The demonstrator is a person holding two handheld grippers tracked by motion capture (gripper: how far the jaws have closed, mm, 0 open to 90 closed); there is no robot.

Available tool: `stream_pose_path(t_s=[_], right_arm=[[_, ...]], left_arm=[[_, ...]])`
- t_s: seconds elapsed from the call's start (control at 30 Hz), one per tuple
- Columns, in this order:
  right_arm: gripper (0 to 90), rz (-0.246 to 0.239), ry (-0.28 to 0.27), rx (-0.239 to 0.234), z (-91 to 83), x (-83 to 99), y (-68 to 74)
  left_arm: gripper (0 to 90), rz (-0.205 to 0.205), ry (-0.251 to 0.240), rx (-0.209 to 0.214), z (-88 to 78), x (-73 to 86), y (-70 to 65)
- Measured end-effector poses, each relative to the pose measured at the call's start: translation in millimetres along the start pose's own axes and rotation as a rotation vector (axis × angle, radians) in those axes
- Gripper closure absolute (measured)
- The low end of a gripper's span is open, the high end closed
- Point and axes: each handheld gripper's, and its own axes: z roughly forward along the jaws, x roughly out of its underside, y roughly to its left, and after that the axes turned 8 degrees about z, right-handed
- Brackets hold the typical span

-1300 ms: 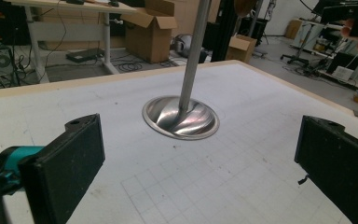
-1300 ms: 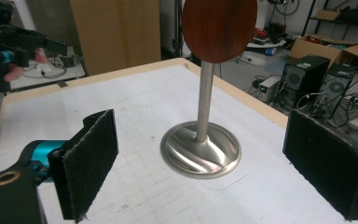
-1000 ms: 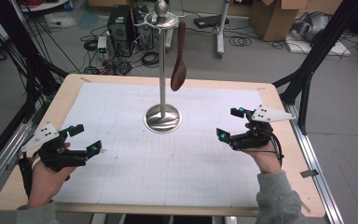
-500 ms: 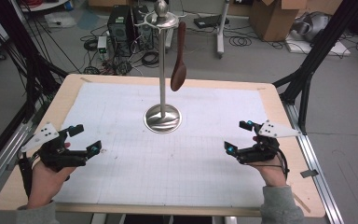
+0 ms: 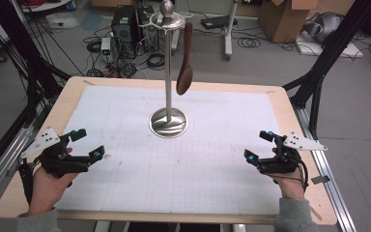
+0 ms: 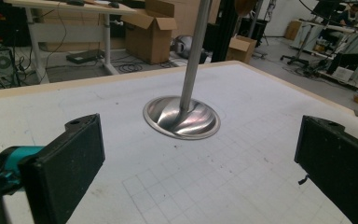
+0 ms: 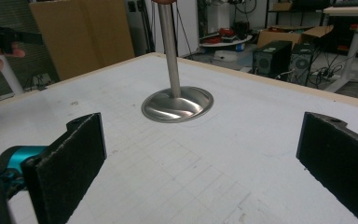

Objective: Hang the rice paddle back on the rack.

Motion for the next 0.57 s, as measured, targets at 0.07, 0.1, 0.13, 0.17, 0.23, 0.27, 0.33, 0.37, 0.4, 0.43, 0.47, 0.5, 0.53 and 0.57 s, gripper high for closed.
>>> stream_pose_path(t_s=[0.07,0.1,0.13,0.17,0.23,0.27,0.33,0.37,0.4,0.43,0.47,0.5,0.53,0.57], right_arm=[[0.3,0.002,-0.006,-0.003,-4.4,0.3,-2.4],[0.3,0.002,-0.009,-0.004,-6.8,0.9,-4.1],[0.3,0.008,-0.007,-0.002,-10.0,1.7,-6.6],[0.3,0.006,-0.007,0.001,-11.7,2.3,-8.4],[0.3,0.009,0.0,0.017,-16.8,4.3,-13.1],[0.3,0.012,-0.005,0.027,-19.1,5.3,-15.7],[0.3,0.028,-0.016,0.043,-24.6,6.8,-20.1],[0.3,0.031,-0.02,0.049,-25.9,7.1,-21.4],[0.3,0.039,-0.025,0.053,-27.3,7.4,-22.1],[0.3,0.04,-0.028,0.058,-28.4,7.8,-22.8],[0.3,0.039,-0.032,0.064,-28.6,8.1,-23.2],[0.3,0.041,-0.032,0.066,-28.4,8.3,-23.0],[0.3,0.039,-0.028,0.066,-27.7,8.8,-22.7],[0.3,0.041,-0.03,0.064,-27.1,8.8,-22.0]], left_arm=[[2.0,0.009,0.004,-0.014,-1.4,1.9,2.1],[2.0,0.008,0.006,-0.024,-2.5,3.7,4.3],[2.0,0.005,0.006,-0.027,-3.2,5.1,6.0],[2.0,-0.003,0.007,-0.039,-4.2,7.7,8.6],[2.0,-0.007,0.014,-0.056,-5.2,11.1,12.0],[2.0,-0.009,0.016,-0.065,-5.5,12.8,13.4],[2.0,-0.009,0.021,-0.079,-6.0,14.5,15.5],[2.0,-0.008,0.02,-0.086,-6.2,15.0,16.2],[2.0,-0.01,0.017,-0.094,-6.2,15.2,16.5],[2.0,-0.011,0.017,-0.105,-6.1,15.5,16.5],[2.0,-0.011,0.015,-0.112,-5.9,15.6,16.3],[2.0,-0.012,0.016,-0.116,-5.7,15.6,15.8],[2.0,-0.011,0.018,-0.118,-5.6,15.6,15.2],[2.0,-0.011,0.02,-0.123,-5.3,15.6,14.3]])
